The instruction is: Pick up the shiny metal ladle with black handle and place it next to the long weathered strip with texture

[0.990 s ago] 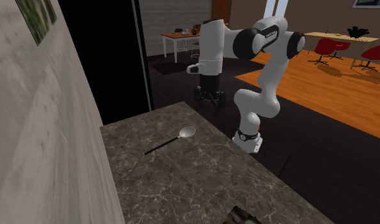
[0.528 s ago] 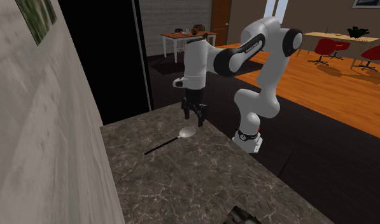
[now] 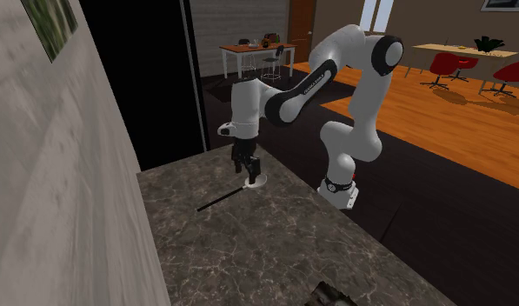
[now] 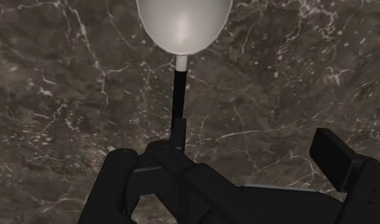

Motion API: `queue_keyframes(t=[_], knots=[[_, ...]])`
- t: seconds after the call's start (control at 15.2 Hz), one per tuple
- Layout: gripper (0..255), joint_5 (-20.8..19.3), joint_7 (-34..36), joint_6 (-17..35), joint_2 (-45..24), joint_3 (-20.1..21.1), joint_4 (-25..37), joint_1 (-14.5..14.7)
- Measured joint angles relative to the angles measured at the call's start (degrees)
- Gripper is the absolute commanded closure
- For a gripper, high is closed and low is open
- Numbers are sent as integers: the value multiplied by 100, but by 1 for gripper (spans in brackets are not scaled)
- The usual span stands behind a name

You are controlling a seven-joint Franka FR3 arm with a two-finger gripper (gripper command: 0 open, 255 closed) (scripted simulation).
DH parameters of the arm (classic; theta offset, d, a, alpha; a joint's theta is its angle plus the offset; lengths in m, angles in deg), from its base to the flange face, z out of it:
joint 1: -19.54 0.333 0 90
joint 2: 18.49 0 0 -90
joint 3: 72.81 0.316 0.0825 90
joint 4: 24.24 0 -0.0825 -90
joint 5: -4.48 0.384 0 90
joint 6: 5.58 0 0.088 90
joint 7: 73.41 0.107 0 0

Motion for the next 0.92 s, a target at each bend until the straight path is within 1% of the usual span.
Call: queue_keyframes(t=[0.26,0.46,0.92], knots=[[0,189,-296,592,-725,-275,83,-29],[0,367,-514,841,-1172,-422,243,-40],[0,693,-751,1405,-1645,-454,103,34]])
